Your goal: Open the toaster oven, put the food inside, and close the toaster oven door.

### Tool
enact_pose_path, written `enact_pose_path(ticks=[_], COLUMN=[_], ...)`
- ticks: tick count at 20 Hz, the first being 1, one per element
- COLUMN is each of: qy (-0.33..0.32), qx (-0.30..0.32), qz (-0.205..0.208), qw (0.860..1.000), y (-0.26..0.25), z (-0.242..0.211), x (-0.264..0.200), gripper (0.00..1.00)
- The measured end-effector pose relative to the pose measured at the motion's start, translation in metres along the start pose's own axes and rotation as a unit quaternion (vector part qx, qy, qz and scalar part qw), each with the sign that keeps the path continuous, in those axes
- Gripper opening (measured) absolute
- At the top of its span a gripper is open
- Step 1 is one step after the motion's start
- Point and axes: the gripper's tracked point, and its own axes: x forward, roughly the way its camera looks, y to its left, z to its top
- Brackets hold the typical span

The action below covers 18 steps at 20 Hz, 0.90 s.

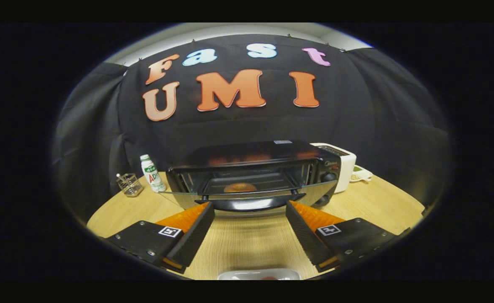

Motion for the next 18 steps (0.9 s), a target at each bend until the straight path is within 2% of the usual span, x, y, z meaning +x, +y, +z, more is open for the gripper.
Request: enact_pose_path(ticks=[5, 10, 13, 18], qy=[0.003, 0.019, 0.011, -0.036], qx=[0.002, 0.002, 0.006, -0.015], qz=[0.0, 0.005, 0.003, -0.015], qw=[1.0, 1.0, 1.0, 0.999], y=[0.006, 0.009, 0.002, -0.022], z=[0.003, -0.007, 0.008, 0.066], x=[0.031, 0.03, 0.017, -0.023], gripper=[1.0, 1.0, 1.0, 1.0])
